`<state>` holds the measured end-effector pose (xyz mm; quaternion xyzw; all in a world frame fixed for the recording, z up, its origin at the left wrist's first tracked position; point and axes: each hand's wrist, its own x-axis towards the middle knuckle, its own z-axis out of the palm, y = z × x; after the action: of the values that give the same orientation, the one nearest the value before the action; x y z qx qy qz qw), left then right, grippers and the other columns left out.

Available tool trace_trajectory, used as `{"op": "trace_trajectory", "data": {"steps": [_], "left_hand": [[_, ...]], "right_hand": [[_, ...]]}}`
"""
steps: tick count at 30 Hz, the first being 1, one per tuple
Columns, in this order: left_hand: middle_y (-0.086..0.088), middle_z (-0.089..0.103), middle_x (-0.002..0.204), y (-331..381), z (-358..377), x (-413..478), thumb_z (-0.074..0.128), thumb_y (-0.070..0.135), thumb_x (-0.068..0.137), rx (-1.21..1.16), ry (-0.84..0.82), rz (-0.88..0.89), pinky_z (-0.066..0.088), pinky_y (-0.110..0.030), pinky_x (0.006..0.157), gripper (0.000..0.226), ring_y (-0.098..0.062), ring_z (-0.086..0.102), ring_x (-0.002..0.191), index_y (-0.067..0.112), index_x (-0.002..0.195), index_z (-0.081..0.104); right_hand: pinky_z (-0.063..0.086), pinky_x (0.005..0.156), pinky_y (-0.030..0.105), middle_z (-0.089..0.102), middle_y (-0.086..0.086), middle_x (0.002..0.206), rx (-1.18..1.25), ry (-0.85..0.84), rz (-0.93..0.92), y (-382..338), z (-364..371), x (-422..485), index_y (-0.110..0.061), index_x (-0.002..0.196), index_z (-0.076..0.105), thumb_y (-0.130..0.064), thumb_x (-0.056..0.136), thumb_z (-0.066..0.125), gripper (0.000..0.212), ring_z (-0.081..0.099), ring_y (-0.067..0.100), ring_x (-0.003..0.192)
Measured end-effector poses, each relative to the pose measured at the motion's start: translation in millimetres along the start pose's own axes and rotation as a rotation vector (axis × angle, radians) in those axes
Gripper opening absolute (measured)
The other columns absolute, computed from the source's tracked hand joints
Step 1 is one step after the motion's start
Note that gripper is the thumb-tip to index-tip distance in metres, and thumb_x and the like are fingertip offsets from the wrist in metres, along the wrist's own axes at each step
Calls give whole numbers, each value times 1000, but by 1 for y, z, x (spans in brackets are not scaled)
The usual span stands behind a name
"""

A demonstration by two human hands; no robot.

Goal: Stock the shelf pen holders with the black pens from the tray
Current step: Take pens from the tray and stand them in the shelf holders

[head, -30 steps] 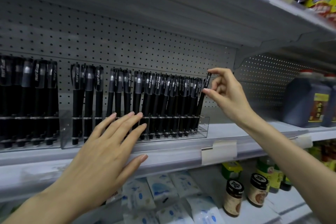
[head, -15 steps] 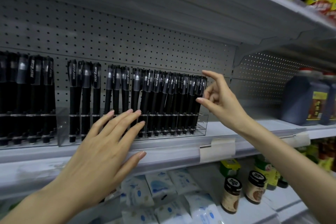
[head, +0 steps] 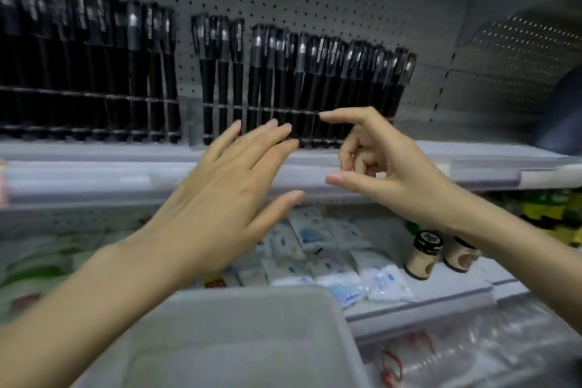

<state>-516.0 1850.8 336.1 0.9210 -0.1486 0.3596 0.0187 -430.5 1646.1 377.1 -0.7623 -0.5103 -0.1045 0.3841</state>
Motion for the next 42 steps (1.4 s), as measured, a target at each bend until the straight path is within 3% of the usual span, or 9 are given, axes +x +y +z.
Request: {"op": "trace_trajectory", "data": {"steps": [5, 11, 17, 21, 24, 28, 33, 38, 42], "left_hand": [[-2, 32, 154, 4, -9, -100, 30, 54, 96, -124, -123, -143, 9, -34, 118, 63, -13, 24, 143, 14, 144, 39], [4, 32, 154, 10, 1, -239, 26, 63, 95, -269, -394, -425, 5, -28, 118, 66, -4, 19, 143, 22, 147, 34], [6, 35, 151, 21, 16, -280, 27, 64, 95, -286, -457, -500, 4, -27, 118, 66, 3, 13, 143, 23, 145, 36], [6, 35, 152, 23, 22, -284, 27, 66, 93, -308, -402, -577, 9, -22, 117, 69, -2, 17, 144, 21, 145, 38], [7, 34, 153, 23, 25, -286, 27, 68, 92, -324, -378, -621, 10, -15, 114, 72, -2, 17, 144, 22, 146, 37], [8, 35, 152, 25, 25, -288, 27, 69, 92, -321, -375, -638, 11, -15, 113, 73, 0, 17, 144, 22, 146, 35], [5, 33, 152, 32, 23, -292, 26, 65, 94, -270, -384, -621, 12, -19, 115, 72, -5, 19, 144, 17, 148, 34], [2, 32, 152, 38, 20, -297, 27, 61, 96, -228, -375, -594, 14, -25, 116, 71, 2, 12, 144, 13, 148, 33], [-6, 31, 155, 37, 23, -302, 27, 60, 96, -179, -375, -556, 21, -40, 114, 73, -12, 19, 145, 10, 150, 28]], "right_hand": [[42, 61, 13, 56, -9, 83, 67, -300, 151, 8, 97, -59, -36, 118, 48, -38, 81, 61, 39, 56, 11, 65], [40, 81, 8, 49, -14, 112, 95, -831, 408, 28, 182, -148, -37, 119, 43, -43, 86, 62, 39, 49, -1, 100], [45, 79, 16, 61, -4, 104, 92, -990, 582, 24, 204, -176, -19, 109, 56, -51, 86, 54, 40, 54, 0, 83], [50, 84, 30, 66, -4, 97, 106, -1054, 657, 18, 206, -183, -20, 101, 60, -75, 66, 39, 68, 61, 9, 87], [49, 82, 31, 65, -1, 94, 78, -1048, 678, 20, 207, -184, -15, 98, 62, -74, 67, 34, 73, 59, 12, 85], [43, 67, 25, 58, -1, 77, 165, -1033, 754, 26, 213, -187, -5, 91, 65, -48, 90, 51, 46, 49, 7, 69], [42, 65, 18, 63, -4, 76, 368, -970, 910, 24, 215, -191, -15, 83, 69, -27, 86, 68, 12, 53, 2, 69], [39, 59, 15, 61, -5, 74, 425, -958, 985, 19, 211, -192, -18, 82, 68, -28, 85, 68, 10, 52, 4, 68], [41, 58, 13, 64, -7, 73, 486, -880, 1016, 15, 209, -191, -17, 83, 64, -25, 91, 61, 12, 54, 0, 62]]}}
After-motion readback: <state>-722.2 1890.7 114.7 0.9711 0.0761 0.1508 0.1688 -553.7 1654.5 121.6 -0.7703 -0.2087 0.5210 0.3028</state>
